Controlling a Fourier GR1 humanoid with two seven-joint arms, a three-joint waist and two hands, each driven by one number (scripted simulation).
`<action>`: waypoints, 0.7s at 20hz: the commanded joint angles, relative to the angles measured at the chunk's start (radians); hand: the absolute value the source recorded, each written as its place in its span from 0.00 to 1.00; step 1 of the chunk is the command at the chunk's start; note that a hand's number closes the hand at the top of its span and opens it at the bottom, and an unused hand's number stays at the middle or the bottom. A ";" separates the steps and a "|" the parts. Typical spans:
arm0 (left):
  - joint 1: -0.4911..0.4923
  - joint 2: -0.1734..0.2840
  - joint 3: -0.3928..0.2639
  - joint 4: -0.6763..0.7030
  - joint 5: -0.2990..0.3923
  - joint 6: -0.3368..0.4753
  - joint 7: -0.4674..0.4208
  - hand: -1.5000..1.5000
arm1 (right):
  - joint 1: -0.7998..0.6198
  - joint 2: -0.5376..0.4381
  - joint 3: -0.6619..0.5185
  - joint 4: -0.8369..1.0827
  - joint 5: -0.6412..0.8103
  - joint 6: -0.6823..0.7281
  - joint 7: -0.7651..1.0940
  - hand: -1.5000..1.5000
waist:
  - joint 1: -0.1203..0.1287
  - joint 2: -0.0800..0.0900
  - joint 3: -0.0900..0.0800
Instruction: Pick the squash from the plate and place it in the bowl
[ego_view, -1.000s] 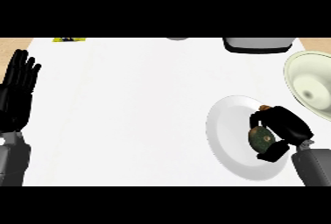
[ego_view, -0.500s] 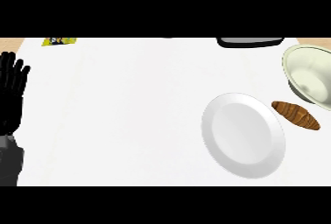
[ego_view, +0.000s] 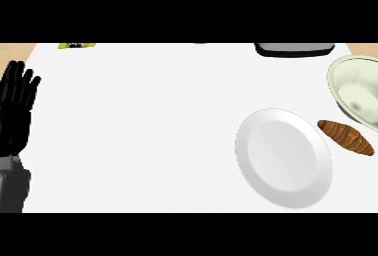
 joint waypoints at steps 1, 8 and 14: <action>-0.011 -0.002 -0.008 -0.003 -0.001 0.000 0.013 0.50 | -0.025 -0.094 -0.078 0.108 -0.073 0.054 -0.160 1.00 | 0.009 -0.007 -0.001; -0.022 -0.007 -0.028 -0.008 -0.004 -0.010 0.016 0.50 | -0.110 -0.193 -0.154 0.195 -0.173 0.151 -0.318 1.00 | 0.030 -0.008 -0.005; -0.031 -0.022 -0.052 -0.006 -0.027 0.005 0.020 0.50 | -0.205 -0.241 -0.136 0.232 -0.247 0.371 -0.319 1.00 | 0.046 -0.008 -0.009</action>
